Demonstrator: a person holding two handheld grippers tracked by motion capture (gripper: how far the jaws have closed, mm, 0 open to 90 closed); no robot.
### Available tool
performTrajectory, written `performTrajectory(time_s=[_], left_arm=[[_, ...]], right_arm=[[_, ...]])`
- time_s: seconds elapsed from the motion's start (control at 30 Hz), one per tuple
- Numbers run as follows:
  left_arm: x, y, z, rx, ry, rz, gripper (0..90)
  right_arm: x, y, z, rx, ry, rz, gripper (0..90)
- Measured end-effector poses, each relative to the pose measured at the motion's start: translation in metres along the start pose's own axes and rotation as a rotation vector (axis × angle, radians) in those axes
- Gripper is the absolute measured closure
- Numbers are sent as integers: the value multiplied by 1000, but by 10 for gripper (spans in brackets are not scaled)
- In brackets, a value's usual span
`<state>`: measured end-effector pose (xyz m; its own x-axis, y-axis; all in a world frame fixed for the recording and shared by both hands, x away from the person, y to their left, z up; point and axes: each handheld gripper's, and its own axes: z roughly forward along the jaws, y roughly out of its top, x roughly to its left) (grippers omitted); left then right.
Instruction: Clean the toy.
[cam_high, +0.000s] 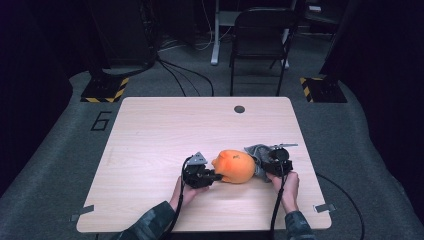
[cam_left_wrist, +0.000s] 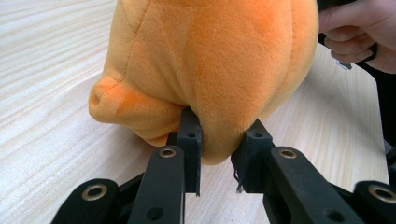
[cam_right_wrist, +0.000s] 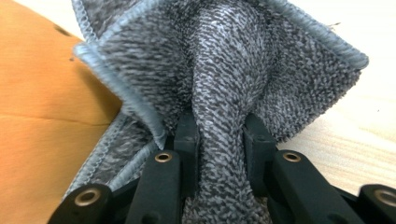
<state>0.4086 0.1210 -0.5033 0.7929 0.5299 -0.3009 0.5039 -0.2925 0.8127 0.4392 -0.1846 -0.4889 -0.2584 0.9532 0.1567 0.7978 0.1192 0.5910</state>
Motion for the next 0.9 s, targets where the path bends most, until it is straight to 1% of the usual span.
performTrajectory(time_s=[0.03,0.07,0.13,0.2,0.23,0.27,0.3,0.33,0.37,0.43,0.47,0.5,0.53,0.57,0.6,0.63,0.67,0.7,0.73,0.8,0.9], left_arm=[[0,0,0,3,-1,2,746],[1,0,0,1,1,1,746],[2,0,0,0,2,-3,746],[2,0,0,0,4,-6,747],[2,0,0,-2,7,-5,746],[2,1,1,-6,12,-7,747],[1,1,1,-6,9,-6,747],[1,1,1,-3,11,-3,747],[1,1,1,-1,12,1,747],[0,1,1,-2,13,-1,746],[1,1,1,1,12,8,746],[1,1,1,1,9,15,747],[1,1,1,0,11,12,747],[1,2,2,-1,11,14,746],[0,1,2,-1,13,10,746],[0,1,2,4,13,16,747],[1,1,2,13,15,19,747],[1,0,2,12,13,9,746],[1,1,2,10,11,14,746],[0,2,2,9,18,27,746],[0,1,2,9,10,14,746]], right_arm=[[0,0,-1,1,0,11,731],[-2,1,-4,-14,1,5,737],[-2,4,-15,-52,1,-3,748],[0,8,-33,-103,15,-7,753],[2,10,-44,-140,27,-27,754],[7,13,-56,-172,39,-31,756],[12,16,-67,-208,57,-45,756],[21,19,-80,-250,91,-53,756],[27,21,-86,-271,108,-65,756],[47,25,-98,-314,171,-100,755],[58,26,-100,-319,204,-122,753],[69,27,-100,-323,227,-142,751],[82,27,-96,-314,246,-175,750],[90,27,-92,-297,252,-193,749],[98,25,-85,-280,238,-227,748],[105,23,-75,-254,194,-267,747],[108,21,-69,-235,166,-284,746],[108,19,-64,-232,133,-302,746],[106,18,-61,-238,121,-315,746],[99,19,-62,-233,123,-297,743],[87,17,-64,-226,100,-279,741]])
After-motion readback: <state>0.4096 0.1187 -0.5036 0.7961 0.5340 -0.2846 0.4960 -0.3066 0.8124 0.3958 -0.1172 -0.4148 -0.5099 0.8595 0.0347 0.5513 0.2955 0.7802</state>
